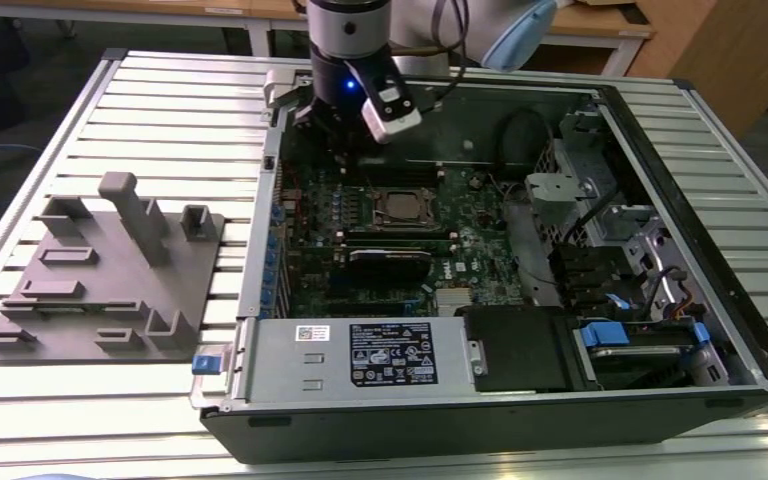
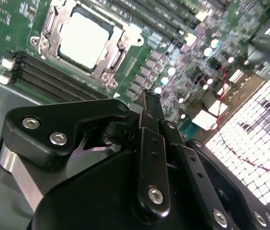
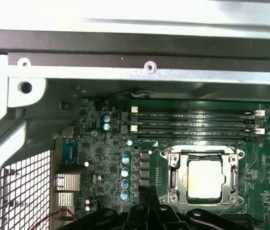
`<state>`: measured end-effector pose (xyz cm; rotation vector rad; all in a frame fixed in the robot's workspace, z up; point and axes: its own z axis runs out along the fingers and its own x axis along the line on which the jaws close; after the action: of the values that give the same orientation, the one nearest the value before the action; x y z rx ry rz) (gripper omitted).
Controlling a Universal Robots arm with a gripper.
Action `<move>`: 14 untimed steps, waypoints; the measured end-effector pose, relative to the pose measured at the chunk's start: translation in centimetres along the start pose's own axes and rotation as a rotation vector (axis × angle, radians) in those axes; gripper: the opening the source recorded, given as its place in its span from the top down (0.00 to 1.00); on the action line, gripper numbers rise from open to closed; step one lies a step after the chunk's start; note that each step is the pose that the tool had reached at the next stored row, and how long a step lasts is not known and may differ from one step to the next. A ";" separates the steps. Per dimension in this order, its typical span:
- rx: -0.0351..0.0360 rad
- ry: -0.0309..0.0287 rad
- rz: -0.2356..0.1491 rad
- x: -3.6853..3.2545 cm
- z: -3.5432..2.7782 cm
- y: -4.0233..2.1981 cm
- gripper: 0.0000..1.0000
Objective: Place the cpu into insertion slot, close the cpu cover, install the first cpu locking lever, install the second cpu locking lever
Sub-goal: 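Install the first cpu locking lever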
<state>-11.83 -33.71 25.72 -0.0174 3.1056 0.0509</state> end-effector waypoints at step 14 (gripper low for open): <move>-0.0376 -0.0005 0.001 0.73 0.10 0.23 0.90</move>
<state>-12.56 -33.49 25.59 -0.0163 3.1038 0.1094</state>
